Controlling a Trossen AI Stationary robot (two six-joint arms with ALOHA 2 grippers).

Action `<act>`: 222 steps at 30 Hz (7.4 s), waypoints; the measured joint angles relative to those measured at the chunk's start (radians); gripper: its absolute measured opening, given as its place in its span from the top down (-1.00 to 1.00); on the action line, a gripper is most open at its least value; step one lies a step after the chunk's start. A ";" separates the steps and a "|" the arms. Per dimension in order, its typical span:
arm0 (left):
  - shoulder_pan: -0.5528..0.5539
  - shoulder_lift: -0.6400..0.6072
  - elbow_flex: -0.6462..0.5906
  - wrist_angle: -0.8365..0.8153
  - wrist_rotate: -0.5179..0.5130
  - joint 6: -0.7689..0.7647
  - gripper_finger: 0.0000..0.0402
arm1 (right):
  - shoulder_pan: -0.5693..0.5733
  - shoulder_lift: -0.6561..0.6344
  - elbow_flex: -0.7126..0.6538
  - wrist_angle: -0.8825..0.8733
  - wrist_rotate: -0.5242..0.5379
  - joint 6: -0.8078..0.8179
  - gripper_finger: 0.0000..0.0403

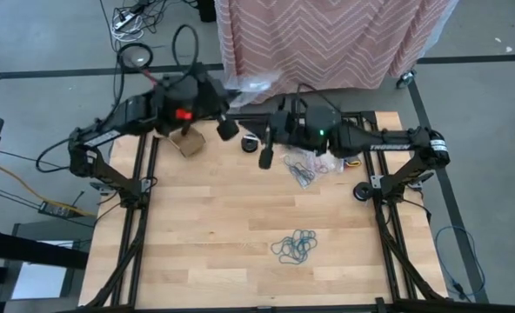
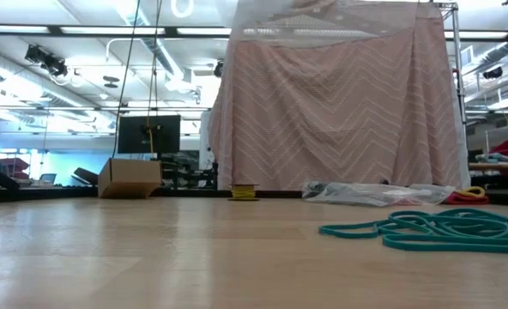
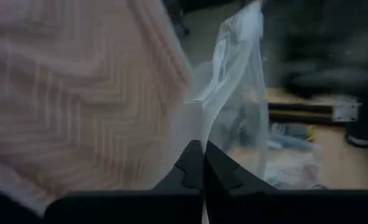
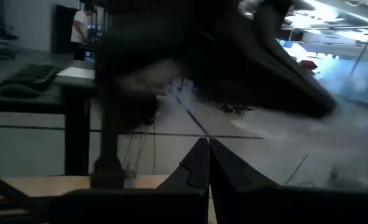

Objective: Sort rubber bands
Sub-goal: Open the transparent zip bag

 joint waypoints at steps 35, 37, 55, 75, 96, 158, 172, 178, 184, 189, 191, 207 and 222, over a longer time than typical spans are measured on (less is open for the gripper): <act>-0.024 0.040 -0.152 -0.051 0.180 -0.175 1.00 | 0.045 -0.026 0.001 -0.242 0.247 -0.041 1.00; -0.024 0.057 -0.152 -0.063 0.179 -0.171 1.00 | 0.045 -0.028 0.001 -0.248 0.246 -0.041 1.00; -0.024 0.084 -0.153 -0.050 0.193 -0.143 1.00 | 0.016 -0.030 0.001 -0.425 0.272 0.011 1.00; -0.022 0.085 -0.153 -0.044 0.206 -0.113 1.00 | -0.048 -0.030 0.001 -0.493 0.238 0.072 1.00; 0.005 0.107 -0.151 -0.071 0.201 -0.089 1.00 | -0.079 -0.030 0.000 -0.407 0.219 0.056 1.00; 0.044 0.101 -0.152 -0.101 0.130 -0.004 1.00 | -0.159 0.037 0.000 -0.539 -0.084 0.198 1.00; 0.050 0.083 -0.107 -0.114 0.092 0.044 1.00 | -0.172 0.036 -0.057 -0.535 -0.112 0.254 1.00; 0.055 0.078 -0.090 -0.199 0.046 0.046 1.00 | -0.166 0.030 -0.107 -0.478 -0.103 0.348 1.00; 0.080 0.080 -0.091 -0.299 0.036 0.013 1.00 | -0.117 0.019 -0.106 -0.429 -0.056 0.373 1.00; 0.082 0.080 -0.091 -0.293 0.037 -0.017 1.00 | -0.099 0.019 -0.106 -0.429 0.087 0.490 1.00; 0.081 0.080 -0.091 -0.294 0.041 -0.018 1.00 | -0.099 0.019 -0.106 -0.430 0.172 0.541 1.00; 0.044 -0.004 -0.095 -0.464 0.291 -0.029 1.00 | -0.148 -0.228 -0.477 -0.108 0.128 0.641 1.00; -0.104 0.048 -0.368 -0.474 0.527 0.393 1.00 | 0.016 -0.252 -0.576 0.037 -0.345 0.171 1.00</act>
